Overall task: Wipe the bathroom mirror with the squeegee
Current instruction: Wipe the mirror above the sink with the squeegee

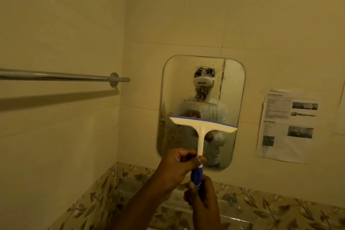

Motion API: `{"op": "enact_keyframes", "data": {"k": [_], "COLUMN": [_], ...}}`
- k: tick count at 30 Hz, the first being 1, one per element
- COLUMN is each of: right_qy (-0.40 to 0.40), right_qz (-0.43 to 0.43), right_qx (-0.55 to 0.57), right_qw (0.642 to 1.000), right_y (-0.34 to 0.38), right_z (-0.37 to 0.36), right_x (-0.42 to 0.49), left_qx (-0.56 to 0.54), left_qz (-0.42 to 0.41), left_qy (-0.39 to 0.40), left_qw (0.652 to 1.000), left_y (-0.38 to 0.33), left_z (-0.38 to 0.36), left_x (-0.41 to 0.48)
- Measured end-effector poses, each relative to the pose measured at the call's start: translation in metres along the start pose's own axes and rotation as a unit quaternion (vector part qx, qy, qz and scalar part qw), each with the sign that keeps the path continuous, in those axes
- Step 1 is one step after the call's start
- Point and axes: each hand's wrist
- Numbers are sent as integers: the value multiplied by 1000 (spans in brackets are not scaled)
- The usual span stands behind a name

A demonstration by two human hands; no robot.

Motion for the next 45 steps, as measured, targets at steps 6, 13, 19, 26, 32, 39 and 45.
{"op": "enact_keyframes", "data": {"k": [6, 13, 19, 26, 32, 39, 45], "right_qy": [-31, -62, -55, -13, -17, 6, 42], "right_qz": [29, 108, 160, 265, 318, 289, 203], "right_qx": [-20, -106, -159, -317, -403, -427, -237], "right_qw": [999, 987, 973, 911, 858, 857, 949], "right_y": [12, 42, 62, 101, 127, 134, 114], "right_z": [24, 53, 47, 21, 15, -7, -49], "right_x": [30, 82, 130, 203, 245, 258, 246], "left_qx": [119, 676, 790, 817, 798, 788, 780], "left_qz": [-5, -147, -173, -76, -53, -47, -47], "left_qy": [-25, -54, -52, -69, -60, -77, -85], "left_qw": [993, 720, 586, 568, 597, 609, 619], "left_y": [0, 30, 25, 15, 14, 11, 14], "left_z": [9, 99, 148, 176, 177, 175, 175], "left_x": [18, 67, 107, 151, 175, 188, 198]}}
Point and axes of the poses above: each hand's wrist, its own x-axis towards the middle knuckle, its own z-axis out of the back of the hand, y = z × x
